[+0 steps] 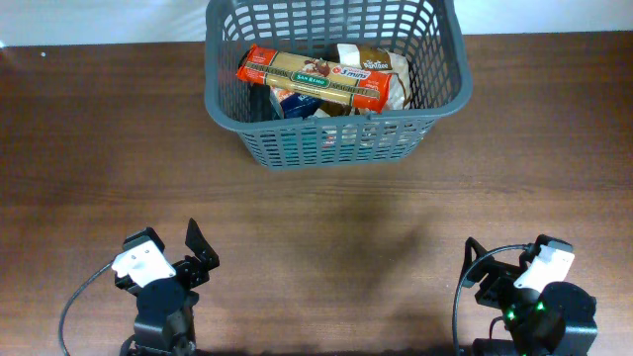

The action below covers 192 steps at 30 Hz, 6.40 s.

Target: Pack container

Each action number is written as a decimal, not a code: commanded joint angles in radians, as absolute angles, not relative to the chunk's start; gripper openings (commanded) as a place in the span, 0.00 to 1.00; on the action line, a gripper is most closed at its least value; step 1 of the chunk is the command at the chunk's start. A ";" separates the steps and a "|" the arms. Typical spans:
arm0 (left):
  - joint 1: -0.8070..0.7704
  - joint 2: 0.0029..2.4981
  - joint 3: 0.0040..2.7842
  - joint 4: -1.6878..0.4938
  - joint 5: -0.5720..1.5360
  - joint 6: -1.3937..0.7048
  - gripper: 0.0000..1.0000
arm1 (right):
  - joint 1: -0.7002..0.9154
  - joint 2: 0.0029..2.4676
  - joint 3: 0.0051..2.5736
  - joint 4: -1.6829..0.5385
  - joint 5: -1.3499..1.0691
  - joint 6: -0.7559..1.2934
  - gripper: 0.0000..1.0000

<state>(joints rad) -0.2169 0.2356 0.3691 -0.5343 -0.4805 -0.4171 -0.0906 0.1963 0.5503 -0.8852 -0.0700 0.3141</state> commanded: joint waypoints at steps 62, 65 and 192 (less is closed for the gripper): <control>-0.219 0.229 0.359 -0.535 -0.498 -0.433 0.99 | -0.007 0.004 0.119 -0.403 0.037 0.049 0.99; -0.219 0.229 0.359 -0.535 -0.498 -0.433 0.99 | -0.007 0.004 0.119 -0.403 0.037 0.048 0.99; 0.040 0.005 0.009 -0.064 -0.176 -0.411 0.99 | -0.007 0.004 0.119 -0.403 0.037 0.049 0.99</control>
<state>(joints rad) 0.0345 0.0109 0.0204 -0.0692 -0.1898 -0.4271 -0.0120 0.0154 0.1307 -0.4103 0.0429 0.0486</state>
